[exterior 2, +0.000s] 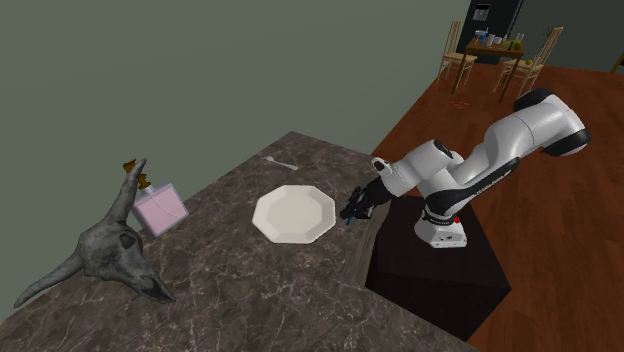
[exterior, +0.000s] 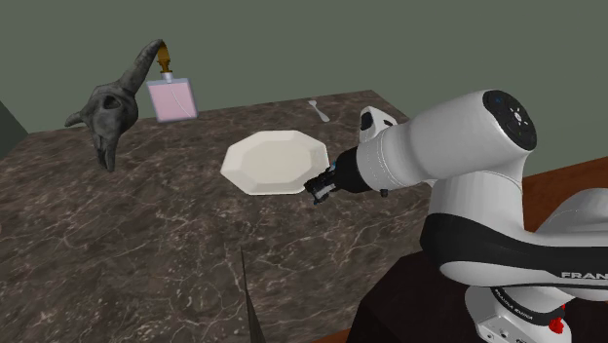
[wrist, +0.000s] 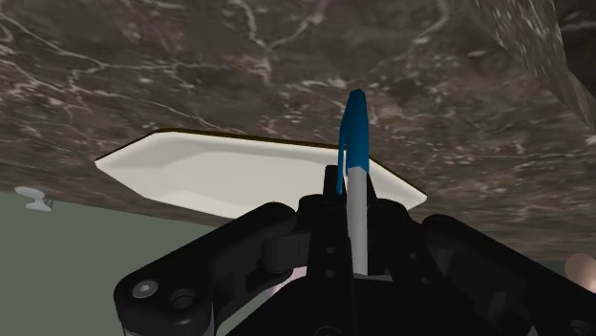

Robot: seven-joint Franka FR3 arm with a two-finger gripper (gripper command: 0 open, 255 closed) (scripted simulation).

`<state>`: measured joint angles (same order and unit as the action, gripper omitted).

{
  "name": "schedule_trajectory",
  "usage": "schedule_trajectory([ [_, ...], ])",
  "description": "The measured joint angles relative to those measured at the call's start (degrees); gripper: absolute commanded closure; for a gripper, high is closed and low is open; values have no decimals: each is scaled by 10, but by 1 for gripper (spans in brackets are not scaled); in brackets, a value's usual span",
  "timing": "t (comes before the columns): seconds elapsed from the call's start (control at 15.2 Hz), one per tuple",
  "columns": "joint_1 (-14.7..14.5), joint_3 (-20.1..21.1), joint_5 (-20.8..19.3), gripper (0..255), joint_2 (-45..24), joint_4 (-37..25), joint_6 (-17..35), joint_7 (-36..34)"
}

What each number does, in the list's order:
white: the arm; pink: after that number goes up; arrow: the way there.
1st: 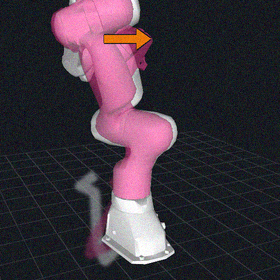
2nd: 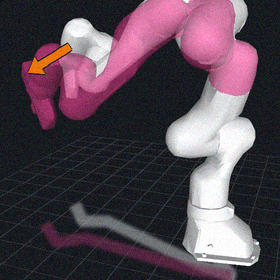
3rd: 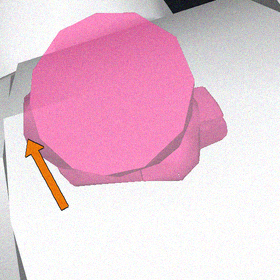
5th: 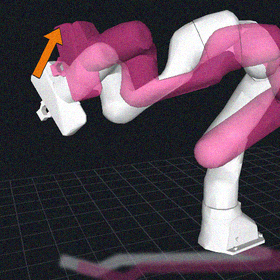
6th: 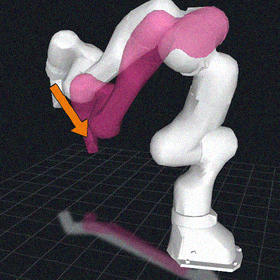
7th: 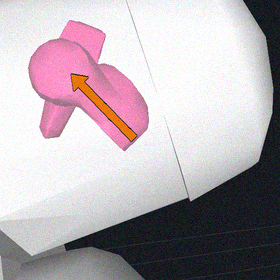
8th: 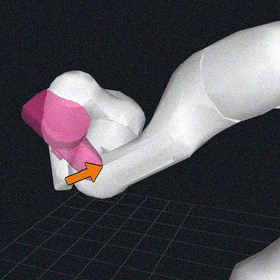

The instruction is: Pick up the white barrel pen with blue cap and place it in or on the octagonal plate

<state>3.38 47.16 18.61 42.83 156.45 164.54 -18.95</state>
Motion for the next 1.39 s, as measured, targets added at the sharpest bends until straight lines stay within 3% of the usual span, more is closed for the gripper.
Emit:
schedule_trajectory([
  [0.99,-10,-64,-15,255,38,-75,-116,27],
  [1.06,-10,-64,-15,0,38,-75,-116,27],
  [1.12,-10,-64,-15,0,38,-75,-116,27],
  [1.19,-30,-83,-6,0,47,-65,-118,39],
  [1.39,-123,-169,35,0,89,-23,-127,97],
])
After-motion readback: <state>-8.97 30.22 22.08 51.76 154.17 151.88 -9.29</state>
